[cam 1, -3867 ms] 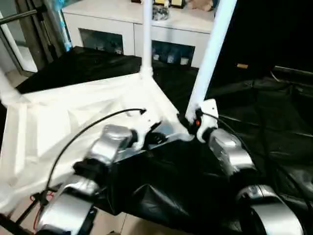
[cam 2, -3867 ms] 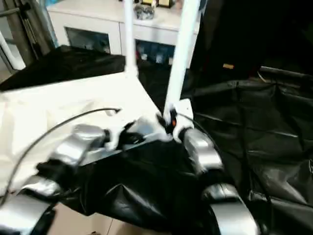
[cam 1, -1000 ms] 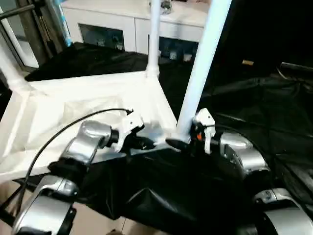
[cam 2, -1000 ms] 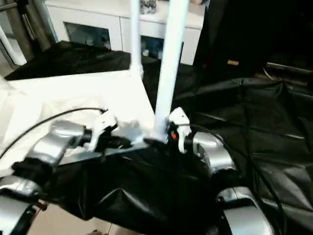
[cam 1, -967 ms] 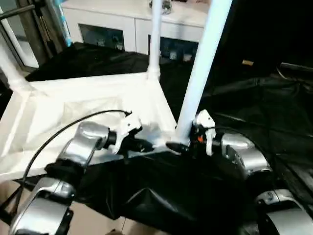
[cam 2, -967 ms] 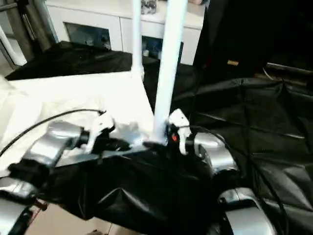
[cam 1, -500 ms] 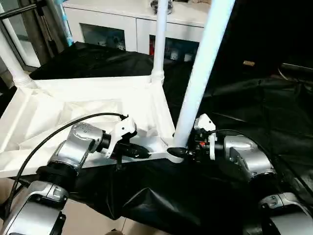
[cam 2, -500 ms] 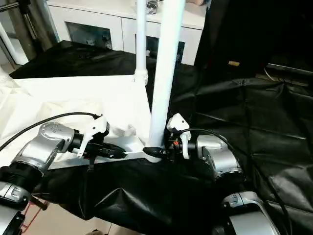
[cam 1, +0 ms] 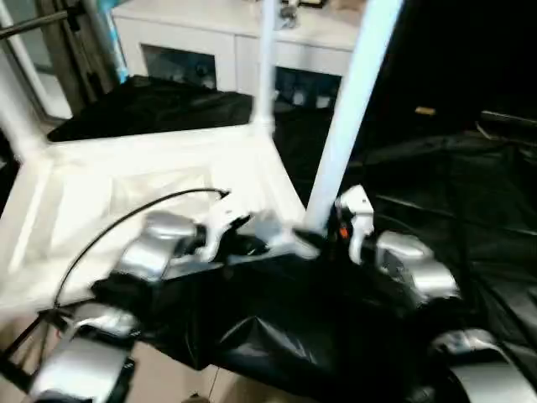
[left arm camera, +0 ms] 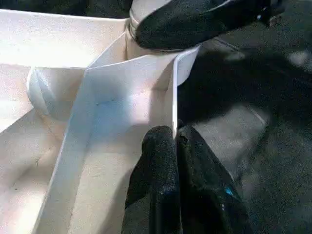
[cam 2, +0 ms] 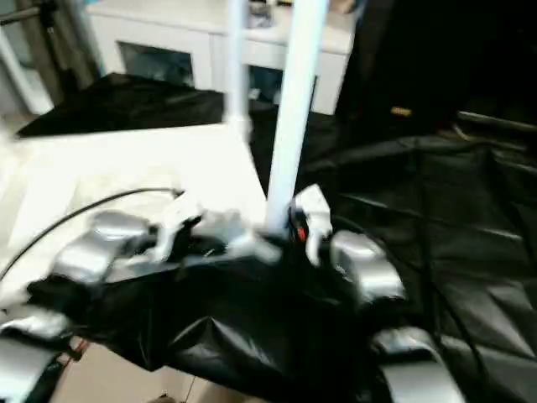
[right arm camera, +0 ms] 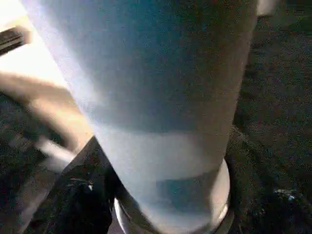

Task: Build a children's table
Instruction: Rotate leg to tighten

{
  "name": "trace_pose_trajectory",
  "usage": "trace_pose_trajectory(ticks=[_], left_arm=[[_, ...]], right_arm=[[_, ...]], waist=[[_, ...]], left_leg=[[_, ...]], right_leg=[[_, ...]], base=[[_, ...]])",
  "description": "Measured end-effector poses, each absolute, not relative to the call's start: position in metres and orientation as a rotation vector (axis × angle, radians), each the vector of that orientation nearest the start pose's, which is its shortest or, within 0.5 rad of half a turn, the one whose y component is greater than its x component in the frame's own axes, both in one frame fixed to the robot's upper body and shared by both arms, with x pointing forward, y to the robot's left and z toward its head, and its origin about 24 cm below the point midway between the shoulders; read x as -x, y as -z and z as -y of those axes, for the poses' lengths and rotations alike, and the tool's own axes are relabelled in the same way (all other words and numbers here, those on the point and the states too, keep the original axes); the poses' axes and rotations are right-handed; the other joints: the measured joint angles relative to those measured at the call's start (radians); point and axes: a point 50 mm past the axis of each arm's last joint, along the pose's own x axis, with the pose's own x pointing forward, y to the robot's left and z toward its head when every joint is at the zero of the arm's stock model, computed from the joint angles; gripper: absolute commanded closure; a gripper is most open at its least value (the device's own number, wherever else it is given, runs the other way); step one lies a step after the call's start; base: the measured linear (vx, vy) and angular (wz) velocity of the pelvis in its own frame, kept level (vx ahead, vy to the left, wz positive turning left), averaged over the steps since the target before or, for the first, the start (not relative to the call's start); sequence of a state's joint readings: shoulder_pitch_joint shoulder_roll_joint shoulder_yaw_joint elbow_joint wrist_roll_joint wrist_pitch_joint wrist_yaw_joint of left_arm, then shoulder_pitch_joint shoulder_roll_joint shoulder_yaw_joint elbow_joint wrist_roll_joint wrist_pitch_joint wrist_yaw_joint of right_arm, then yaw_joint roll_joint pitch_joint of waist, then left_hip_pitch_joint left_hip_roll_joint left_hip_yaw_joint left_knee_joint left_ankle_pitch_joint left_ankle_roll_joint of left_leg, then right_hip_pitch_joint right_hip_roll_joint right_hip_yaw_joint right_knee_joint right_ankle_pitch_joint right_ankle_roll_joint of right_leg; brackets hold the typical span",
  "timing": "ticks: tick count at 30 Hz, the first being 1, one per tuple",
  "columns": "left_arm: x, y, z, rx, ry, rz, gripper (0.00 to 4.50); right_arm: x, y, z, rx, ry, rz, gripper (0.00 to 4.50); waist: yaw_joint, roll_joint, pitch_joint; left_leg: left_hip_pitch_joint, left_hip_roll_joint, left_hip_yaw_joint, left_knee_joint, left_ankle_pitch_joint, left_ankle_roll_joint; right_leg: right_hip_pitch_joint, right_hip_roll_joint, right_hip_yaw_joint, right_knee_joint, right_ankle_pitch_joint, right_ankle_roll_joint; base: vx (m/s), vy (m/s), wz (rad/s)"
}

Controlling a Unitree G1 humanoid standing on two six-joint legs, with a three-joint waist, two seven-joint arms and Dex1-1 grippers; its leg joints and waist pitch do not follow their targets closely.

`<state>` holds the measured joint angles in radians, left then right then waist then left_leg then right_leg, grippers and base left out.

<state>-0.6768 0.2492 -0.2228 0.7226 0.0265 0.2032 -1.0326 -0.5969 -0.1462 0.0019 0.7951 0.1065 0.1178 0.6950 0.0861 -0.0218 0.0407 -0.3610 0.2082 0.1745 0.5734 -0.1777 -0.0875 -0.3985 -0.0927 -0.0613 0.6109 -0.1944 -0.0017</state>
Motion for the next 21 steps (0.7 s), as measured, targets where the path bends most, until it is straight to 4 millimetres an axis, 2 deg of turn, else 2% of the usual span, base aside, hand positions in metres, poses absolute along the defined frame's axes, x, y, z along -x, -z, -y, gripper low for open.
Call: trace_pose_trajectory(ticks=[4, 8, 10, 16, 21], left_arm=[[-0.343, -0.047, -0.096, -0.241, 1.044, -0.467, 4.50], [-0.345, -0.046, -0.085, -0.230, 1.012, -0.457, 4.50], [-0.345, -0.047, -0.085, -0.229, 1.012, -0.455, 4.50], [-0.344, -0.049, -0.089, -0.233, 1.044, -0.458, 4.50], [-0.338, -0.051, -0.107, -0.254, 1.140, -0.459, 4.50]], right_arm=[[-0.350, -0.028, 0.119, -0.075, -0.535, -0.347, 1.83], [-0.355, -0.029, 0.119, -0.058, -0.465, -0.331, 1.83], [-0.355, -0.029, 0.119, -0.059, -0.465, -0.325, 1.28], [-0.353, -0.031, 0.121, -0.031, -0.555, -0.323, 0.75], [-0.341, -0.031, 0.131, 0.071, -0.785, -0.317, 0.75]], waist=[[0.003, 0.000, 0.000], [0.005, 0.003, 0.000], [0.005, 0.004, -0.001], [0.002, 0.004, -0.001], [0.000, 0.004, 0.000]], left_leg=[[0.001, 0.000, 0.000, -0.002, 0.000, 0.000], [0.000, -0.001, 0.000, -0.002, 0.000, 0.000], [-0.001, -0.001, 0.000, -0.002, 0.000, 0.000], [-0.003, 0.000, 0.000, -0.002, 0.000, 0.000], [-0.004, 0.001, 0.000, -0.003, 0.000, 0.000]], right_leg=[[0.000, 0.000, 0.000, 0.001, 0.001, 0.000], [0.001, 0.000, 0.001, 0.000, 0.004, -0.004], [0.001, 0.000, 0.000, 0.000, 0.003, -0.003], [-0.001, 0.000, 0.000, 0.000, 0.003, -0.002], [-0.002, 0.000, -0.001, -0.001, 0.001, 0.000]], base=[[0.000, 0.000, 0.00], [0.000, 0.000, 0.00], [0.000, 0.000, 0.00], [0.000, 0.000, 0.00], [0.000, 0.000, 0.00]])
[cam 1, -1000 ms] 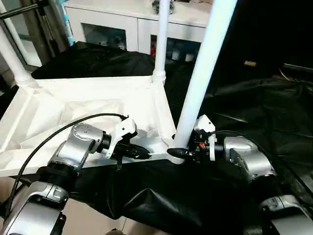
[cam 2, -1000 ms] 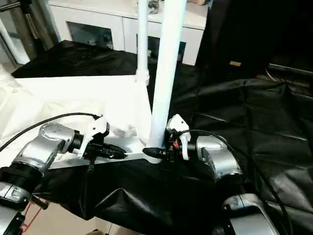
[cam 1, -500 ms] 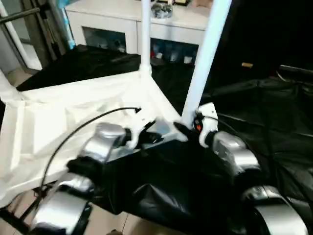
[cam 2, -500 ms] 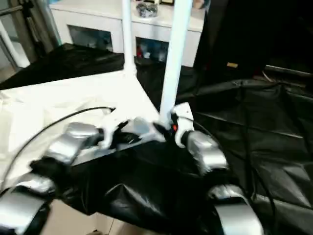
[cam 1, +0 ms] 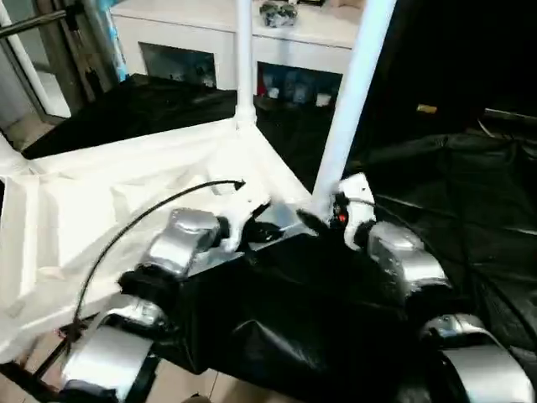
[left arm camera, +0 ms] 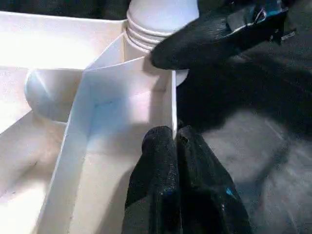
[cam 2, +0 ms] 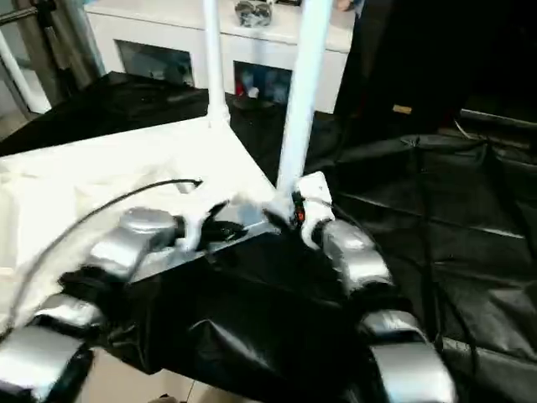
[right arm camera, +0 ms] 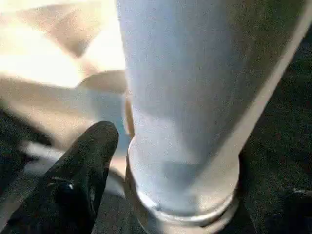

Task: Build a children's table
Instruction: Rotate leg to tighten

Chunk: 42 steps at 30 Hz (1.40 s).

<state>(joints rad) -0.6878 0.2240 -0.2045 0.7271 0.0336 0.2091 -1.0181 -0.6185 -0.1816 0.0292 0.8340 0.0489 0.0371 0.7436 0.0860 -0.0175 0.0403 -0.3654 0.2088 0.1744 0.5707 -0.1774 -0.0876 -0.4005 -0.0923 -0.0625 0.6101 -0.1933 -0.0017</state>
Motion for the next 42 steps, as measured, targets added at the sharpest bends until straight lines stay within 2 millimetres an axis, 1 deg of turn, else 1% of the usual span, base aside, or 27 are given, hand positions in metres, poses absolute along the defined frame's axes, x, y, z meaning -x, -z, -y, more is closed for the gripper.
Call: trace_pose_trajectory(ticks=[3, 7, 12, 15, 17, 19, 22, 23, 27, 30, 32, 33, 36, 37, 39, 42], left_arm=[[-0.335, -0.052, -0.110, -0.260, 1.186, -0.460, 4.50], [-0.326, -0.053, -0.126, -0.259, 1.291, -0.475, 4.50], [-0.320, -0.053, -0.133, -0.262, 1.359, -0.495, 4.50], [-0.316, -0.053, -0.138, -0.256, 1.389, -0.507, 4.50], [-0.314, -0.052, -0.140, -0.255, 1.405, -0.512, 4.50], [-0.312, -0.053, -0.141, -0.255, 1.414, -0.514, 4.50], [-0.311, -0.052, -0.142, -0.251, 1.422, -0.519, 4.50], [-0.311, -0.053, -0.142, -0.250, 1.423, -0.520, 4.50], [-0.311, -0.053, -0.141, -0.250, 1.424, -0.520, 4.50], [-0.312, -0.052, -0.140, -0.256, 1.403, -0.516, 4.50], [-0.315, -0.050, -0.137, -0.259, 1.364, -0.509, 4.50], [-0.317, -0.050, -0.135, -0.261, 1.339, -0.503, 4.50], [-0.327, -0.049, -0.126, -0.261, 1.235, -0.486, 4.50], [-0.329, -0.048, -0.122, -0.260, 1.208, -0.481, 4.50], [-0.332, -0.048, -0.116, -0.265, 1.183, -0.474, 4.50], [-0.339, -0.047, -0.105, -0.259, 1.104, -0.464, 4.50]], right_arm=[[-0.339, -0.034, 0.132, 0.076, -0.843, -0.315, 0.75], [-0.327, -0.036, 0.136, 0.067, -1.045, -0.331, 0.75], [-0.317, -0.037, 0.138, 0.053, -1.156, -0.349, 0.75], [-0.313, -0.037, 0.137, 0.059, -1.216, -0.367, 1.07], [-0.311, -0.037, 0.137, 0.055, -1.231, -0.373, 1.12], [-0.309, -0.037, 0.137, 0.047, -1.241, -0.374, 1.39], [-0.309, -0.036, 0.137, 0.038, -1.245, -0.382, 1.51], [-0.309, -0.037, 0.137, 0.037, -1.247, -0.383, 1.67], [-0.308, -0.037, 0.137, 0.028, -1.248, -0.383, 1.82], [-0.308, -0.035, 0.137, 0.023, -1.217, -0.380, 1.85], [-0.311, -0.033, 0.136, 0.018, -1.156, -0.376, 1.86], [-0.314, -0.032, 0.136, 0.013, -1.116, -0.371, 1.86], [-0.327, -0.030, 0.131, -0.012, -0.934, -0.361, 1.87], [-0.331, -0.029, 0.130, -0.018, -0.874, -0.359, 1.88], [-0.335, -0.029, 0.130, -0.017, -0.815, -0.358, 1.88], [-0.346, -0.029, 0.124, -0.025, -0.664, -0.356, 1.88]], waist=[[0.001, 0.000, 0.000], [0.004, 0.000, 0.000], [0.008, 0.000, 0.001], [0.009, 0.000, 0.001], [0.010, 0.000, 0.001], [0.010, 0.000, 0.001], [0.011, 0.000, 0.001], [0.011, 0.000, 0.001], [0.013, 0.000, 0.001], [0.014, 0.000, 0.001], [0.014, -0.001, 0.000], [0.013, -0.001, 0.000], [0.003, -0.001, 0.001], [0.002, -0.001, 0.001], [0.001, -0.001, 0.001], [0.002, -0.001, 0.001]], left_leg=[[-0.001, 0.000, 0.000, 0.000, 0.000, 0.000], [-0.002, 0.000, 0.002, 0.001, 0.000, 0.001], [-0.002, 0.001, 0.003, 0.002, 0.000, 0.001], [-0.002, 0.001, 0.003, 0.002, 0.000, 0.001], [-0.002, 0.001, 0.003, 0.002, 0.000, 0.001], [-0.002, 0.001, 0.003, 0.002, 0.000, 0.001], [-0.002, 0.001, 0.003, 0.002, 0.000, 0.001], [-0.002, 0.001, 0.003, 0.002, 0.000, 0.001], [-0.002, 0.001, 0.003, 0.002, 0.000, 0.001], [-0.001, 0.001, 0.003, 0.002, 0.000, 0.001], [0.001, 0.001, 0.003, 0.002, 0.000, 0.001], [0.001, 0.000, 0.003, 0.002, 0.000, 0.001], [0.002, 0.000, 0.000, 0.002, 0.000, 0.000], [0.002, 0.000, 0.000, 0.002, 0.000, 0.000], [0.002, -0.001, 0.000, 0.002, 0.000, 0.000], [0.002, -0.001, 0.000, 0.002, 0.000, 0.000]], right_leg=[[-0.001, 0.000, 0.000, 0.000, -0.001, 0.000], [-0.001, 0.000, 0.000, 0.000, -0.002, -0.001], [-0.001, 0.000, 0.000, 0.000, -0.002, -0.001], [-0.001, 0.000, 0.000, 0.001, -0.002, -0.001], [-0.001, 0.000, 0.000, 0.001, -0.002, -0.001], [-0.001, 0.000, 0.000, 0.001, -0.002, -0.001], [-0.001, 0.000, 0.000, 0.001, -0.002, -0.001], [-0.001, 0.000, 0.000, 0.001, -0.002, -0.001], [-0.001, 0.000, 0.000, 0.001, -0.002, -0.001], [-0.001, 0.000, 0.000, 0.001, -0.002, -0.001], [0.001, 0.000, 0.000, 0.001, -0.002, -0.001], [0.002, 0.000, 0.000, 0.001, -0.001, -0.002], [0.002, -0.001, 0.001, 0.001, 0.000, -0.003], [0.003, -0.001, 0.001, 0.001, 0.000, -0.003], [0.002, -0.001, 0.001, 0.001, -0.001, 0.000], [0.002, -0.001, 0.001, 0.001, 0.000, 0.001]], base=[[0.000, 0.000, 0.00], [0.000, 0.000, 0.00], [0.000, 0.000, 0.00], [0.000, 0.000, 0.00], [0.000, 0.000, 0.00], [0.000, 0.000, 0.00], [0.000, 0.000, 0.00], [0.000, 0.000, 0.00], [0.000, 0.000, 0.00], [0.000, 0.000, 0.00], [0.000, 0.000, 0.00], [0.000, 0.000, 0.00], [0.000, 0.000, 0.00], [0.000, 0.000, 0.00], [0.000, 0.000, 0.00], [0.000, 0.000, 0.00]])
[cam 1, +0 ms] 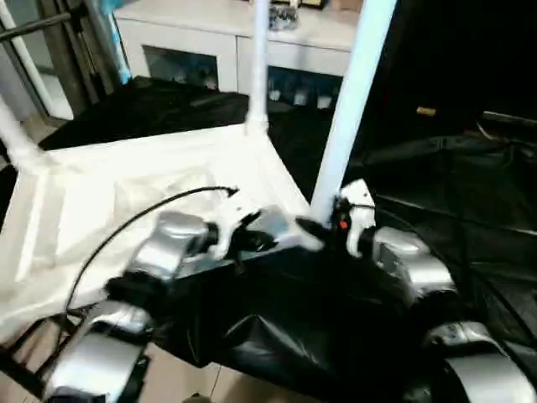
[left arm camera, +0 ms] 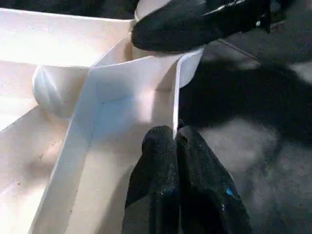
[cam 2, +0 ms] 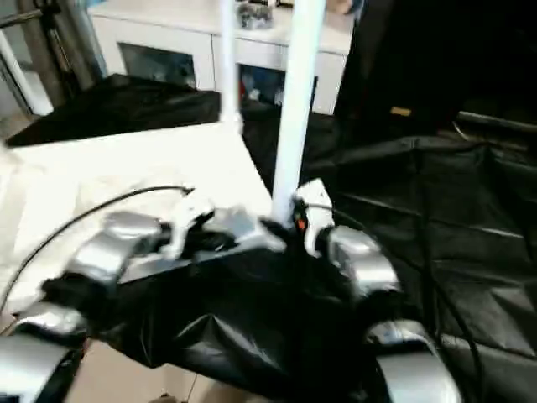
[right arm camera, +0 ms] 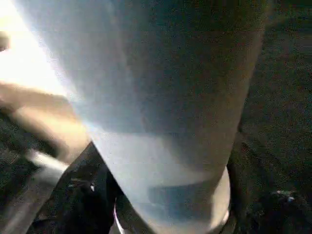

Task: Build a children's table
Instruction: Rotate leg to tighten

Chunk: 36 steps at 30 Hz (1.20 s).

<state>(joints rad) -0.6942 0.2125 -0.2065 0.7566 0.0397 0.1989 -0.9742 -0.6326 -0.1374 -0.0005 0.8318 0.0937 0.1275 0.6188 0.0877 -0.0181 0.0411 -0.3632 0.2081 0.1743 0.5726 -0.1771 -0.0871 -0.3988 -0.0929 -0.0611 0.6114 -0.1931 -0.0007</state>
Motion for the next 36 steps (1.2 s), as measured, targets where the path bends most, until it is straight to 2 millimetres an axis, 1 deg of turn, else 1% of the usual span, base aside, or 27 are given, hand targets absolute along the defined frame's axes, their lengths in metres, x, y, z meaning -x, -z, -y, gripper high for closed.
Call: trace_pose_trajectory(ticks=[1, 4, 6, 7, 9, 10, 11, 14, 15, 17, 19, 21, 25, 27, 29, 32, 35, 36], left_arm=[[-0.342, -0.046, -0.099, -0.249, 1.068, -0.462, 4.50], [-0.344, -0.046, -0.088, -0.242, 1.027, -0.452, 4.50], [-0.345, -0.046, -0.085, -0.242, 1.016, -0.448, 4.50], [-0.345, -0.047, -0.084, -0.243, 1.015, -0.447, 4.50], [-0.345, -0.047, -0.083, -0.248, 1.012, -0.445, 4.50], [-0.345, -0.047, -0.083, -0.248, 1.013, -0.445, 4.50], [-0.345, -0.047, -0.083, -0.247, 1.014, -0.445, 4.50], [-0.345, -0.048, -0.085, -0.250, 1.028, -0.446, 4.50], [-0.345, -0.048, -0.086, -0.251, 1.034, -0.447, 4.50], [-0.344, -0.049, -0.094, -0.266, 1.066, -0.442, 4.50], [-0.341, -0.050, -0.101, -0.274, 1.112, -0.438, 4.50], [-0.337, -0.050, -0.108, -0.264, 1.155, -0.440, 4.50], [-0.331, -0.052, -0.114, -0.258, 1.242, -0.446, 4.50], [-0.329, -0.052, -0.118, -0.258, 1.268, -0.456, 4.50], [-0.325, -0.052, -0.123, -0.253, 1.307, -0.467, 4.50], [-0.320, -0.052, -0.130, -0.248, 1.362, -0.485, 4.50], [-0.316, -0.051, -0.132, -0.246, 1.404, -0.499, 4.50], [-0.315, -0.051, -0.134, -0.245, 1.417, -0.503, 4.50]], right_arm=[[-0.350, -0.029, 0.120, -0.038, -0.585, -0.360, 1.88], [-0.355, -0.030, 0.119, -0.041, -0.477, -0.358, 1.88], [-0.356, -0.030, 0.118, -0.033, -0.452, -0.352, 1.18], [-0.356, -0.030, 0.117, -0.025, -0.446, -0.344, 1.18], [-0.356, -0.029, 0.115, 0.001, -0.452, -0.336, 1.16], [-0.356, -0.029, 0.115, 0.002, -0.454, -0.334, 0.88], [-0.356, -0.029, 0.115, 0.002, -0.454, -0.332, 0.71], [-0.355, -0.029, 0.114, -0.004, -0.493, -0.325, 0.68], [-0.355, -0.029, 0.114, -0.003, -0.503, -0.321, 0.58], [-0.352, -0.030, 0.116, 0.030, -0.580, -0.305, 0.28], [-0.347, -0.029, 0.120, 0.059, -0.688, -0.289, 0.28], [-0.341, -0.030, 0.125, 0.071, -0.781, -0.281, 0.28], [-0.333, -0.033, 0.131, 0.053, -0.922, -0.286, 0.28], [-0.329, -0.034, 0.134, 0.056, -0.980, -0.295, 0.28], [-0.324, -0.034, 0.137, 0.054, -1.055, -0.308, 0.53], [-0.316, -0.034, 0.141, 0.032, -1.145, -0.327, 0.62], [-0.310, -0.034, 0.141, 0.011, -1.202, -0.345, 1.00], [-0.309, -0.034, 0.142, 0.004, -1.216, -0.352, 1.00]], waist=[[0.000, 0.000, 0.000], [0.001, 0.001, 0.000], [0.002, 0.002, -0.001], [0.002, 0.002, -0.002], [0.002, 0.002, -0.002], [0.002, 0.002, -0.002], [0.001, 0.002, -0.002], [-0.001, 0.002, -0.002], [-0.001, 0.002, -0.002], [-0.002, 0.002, -0.001], [-0.006, 0.002, -0.001], [-0.007, 0.002, -0.001], [0.003, 0.002, -0.001], [0.005, 0.002, -0.001], [0.006, 0.001, 0.000], [0.007, 0.001, 0.000], [0.010, 0.001, 0.000], [0.011, 0.001, 0.000]], left_leg=[[0.000, 0.000, 0.000, 0.000, 0.000, 0.000], [0.000, 0.000, 0.000, -0.001, 0.000, 0.000], [0.000, 0.000, 0.000, -0.001, 0.000, 0.000], [0.000, 0.000, 0.000, -0.001, 0.000, 0.000], [-0.001, 0.000, 0.000, -0.001, 0.000, 0.000], [-0.001, 0.000, 0.000, -0.001, 0.000, 0.000], [-0.001, 0.000, 0.000, -0.001, 0.000, 0.000], [-0.001, 0.000, 0.000, -0.001, 0.000, 0.000], [-0.001, 0.000, 0.000, -0.001, 0.000, 0.000], [-0.002, 0.000, 0.000, -0.003, 0.000, 0.000], [-0.003, 0.001, 0.000, -0.003, 0.000, 0.000], [-0.003, 0.001, 0.000, -0.003, 0.000, 0.000], [-0.005, 0.001, 0.002, -0.001, 0.003, 0.006], [-0.005, 0.001, 0.004, -0.001, 0.003, 0.006], [-0.005, 0.001, 0.004, 0.000, 0.003, 0.006], [-0.005, 0.001, 0.004, 0.000, 0.000, 0.001], [-0.005, 0.002, 0.004, 0.000, 0.000, 0.001], [-0.005, 0.002, 0.004, 0.000, 0.000, 0.001]], right_leg=[[0.000, 0.000, 0.000, 0.000, 0.000, 0.000], [0.001, 0.000, 0.000, 0.000, 0.002, -0.003], [0.001, 0.000, 0.000, 0.000, 0.003, -0.004], [0.000, 0.000, 0.000, 0.000, 0.003, -0.004], [0.000, 0.000, 0.000, -0.001, 0.002, -0.003], [0.000, 0.000, 0.000, -0.001, 0.002, -0.003], [0.000, 0.000, 0.000, -0.001, 0.002, -0.003], [0.000, 0.000, 0.000, -0.001, 0.002, -0.003], [0.000, 0.000, 0.000, -0.001, 0.002, -0.003], [-0.001, 0.000, 0.000, -0.001, 0.002, -0.002], [-0.002, 0.001, -0.001, -0.001, 0.001, -0.001], [-0.003, 0.001, -0.001, -0.001, -0.001, 0.000], [-0.004, 0.001, -0.001, -0.001, -0.003, -0.002], [-0.004, 0.001, -0.001, -0.002, -0.004, -0.002], [-0.003, 0.000, -0.001, -0.002, -0.004, -0.002], [-0.003, 0.001, -0.001, -0.001, -0.004, -0.002], [-0.003, 0.000, -0.001, -0.001, -0.004, -0.002], [-0.003, 0.000, -0.001, 0.000, -0.004, -0.002]], base=[[0.000, 0.000, 0.00], [0.000, 0.000, 0.00], [0.000, 0.000, 0.00], [0.000, 0.000, 0.00], [0.000, 0.000, 0.00], [0.000, 0.000, 0.00], [0.000, 0.000, 0.00], [0.000, 0.000, 0.00], [0.000, 0.000, 0.00], [0.000, 0.000, 0.00], [0.000, 0.000, 0.00], [0.000, 0.000, 0.00], [0.000, 0.000, 0.00], [0.000, 0.000, 0.00], [0.000, 0.000, 0.00], [0.000, 0.000, 0.00], [0.000, 0.000, 0.00], [0.000, 0.000, 0.00]])
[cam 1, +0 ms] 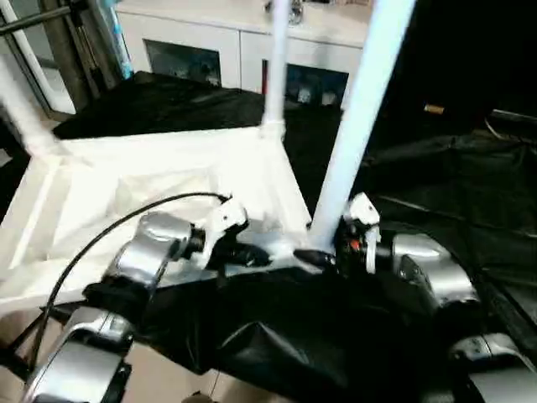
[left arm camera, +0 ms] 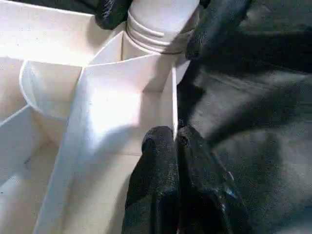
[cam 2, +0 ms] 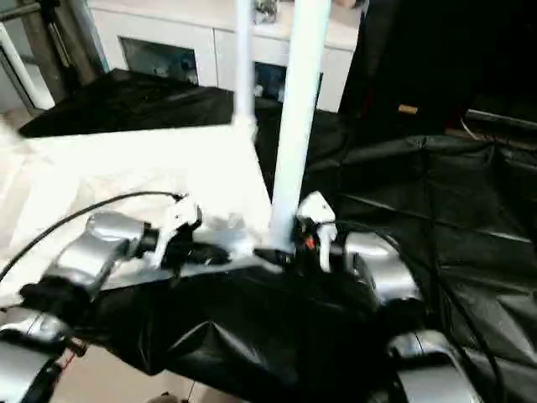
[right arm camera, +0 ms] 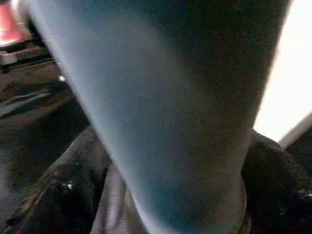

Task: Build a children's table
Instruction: Rotate leg to tighten

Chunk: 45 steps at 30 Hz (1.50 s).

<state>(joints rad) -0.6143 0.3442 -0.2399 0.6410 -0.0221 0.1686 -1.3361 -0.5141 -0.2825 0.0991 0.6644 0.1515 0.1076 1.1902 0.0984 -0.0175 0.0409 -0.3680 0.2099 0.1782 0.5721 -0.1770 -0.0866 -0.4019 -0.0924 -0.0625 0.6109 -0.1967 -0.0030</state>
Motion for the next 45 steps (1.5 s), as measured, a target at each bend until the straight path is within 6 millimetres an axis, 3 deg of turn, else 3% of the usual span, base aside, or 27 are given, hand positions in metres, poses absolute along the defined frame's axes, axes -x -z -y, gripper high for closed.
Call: trace_pose_trajectory(ticks=[9, 17, 26, 34, 35, 41, 45], left_arm=[[-0.309, -0.052, -0.140, -0.231, 1.455, -0.525, 4.50], [-0.311, -0.050, -0.137, -0.237, 1.428, -0.518, 4.50], [-0.337, -0.046, -0.107, -0.250, 1.143, -0.497, 4.50], [-0.347, -0.045, -0.082, -0.233, 1.001, -0.480, 4.50], [-0.347, -0.045, -0.081, -0.233, 1.001, -0.479, 4.50], [-0.347, -0.047, -0.083, -0.239, 1.019, -0.464, 4.50], [-0.345, -0.049, -0.092, -0.256, 1.066, -0.451, 4.50]], right_arm=[[-0.305, -0.036, 0.139, -0.014, -1.271, -0.376, 1.78], [-0.305, -0.035, 0.139, -0.024, -1.228, -0.382, 1.86], [-0.339, -0.027, 0.129, -0.086, -0.724, -0.362, 1.88], [-0.358, -0.028, 0.117, -0.055, -0.425, -0.335, 1.88], [-0.358, -0.028, 0.117, -0.053, -0.419, -0.332, 1.53], [-0.358, -0.029, 0.116, -0.063, -0.448, -0.311, 0.98], [-0.354, -0.030, 0.118, 0.000, -0.575, -0.292, 0.67]], waist=[[0.002, 0.000, 0.000], [0.005, 0.000, 0.000], [-0.010, 0.000, 0.000], [-0.010, 0.000, -0.001], [-0.010, 0.000, -0.001], [-0.011, 0.000, 0.000], [-0.016, 0.000, 0.000]], left_leg=[[0.000, 0.000, 0.000, 0.000, 0.000, 0.000], [0.001, 0.000, 0.000, 0.001, 0.000, 0.000], [0.011, -0.002, -0.003, 0.000, 0.000, -0.001], [0.012, -0.002, -0.003, -0.003, 0.000, -0.001], [0.012, -0.002, -0.003, -0.003, 0.000, -0.001], [0.011, -0.002, -0.003, -0.003, 0.000, -0.001], [0.008, -0.002, -0.003, -0.003, 0.000, -0.001]], right_leg=[[0.000, 0.000, 0.000, 0.000, 0.000, 0.000], [0.001, 0.000, 0.000, 0.001, 0.000, 0.000], [0.009, -0.001, 0.002, 0.000, 0.000, 0.003], [0.009, -0.001, 0.002, 0.000, 0.001, 0.004], [0.009, -0.001, 0.002, 0.000, 0.001, 0.004], [0.009, -0.001, 0.002, 0.000, 0.004, -0.001], [0.006, 0.000, 0.002, -0.001, 0.003, 0.000]], base=[[0.000, 0.000, 0.00], [0.000, 0.000, 0.00], [0.000, 0.000, 0.00], [0.000, 0.000, 0.00], [0.000, 0.000, 0.00], [0.000, 0.000, 0.00], [0.000, 0.000, 0.00]])
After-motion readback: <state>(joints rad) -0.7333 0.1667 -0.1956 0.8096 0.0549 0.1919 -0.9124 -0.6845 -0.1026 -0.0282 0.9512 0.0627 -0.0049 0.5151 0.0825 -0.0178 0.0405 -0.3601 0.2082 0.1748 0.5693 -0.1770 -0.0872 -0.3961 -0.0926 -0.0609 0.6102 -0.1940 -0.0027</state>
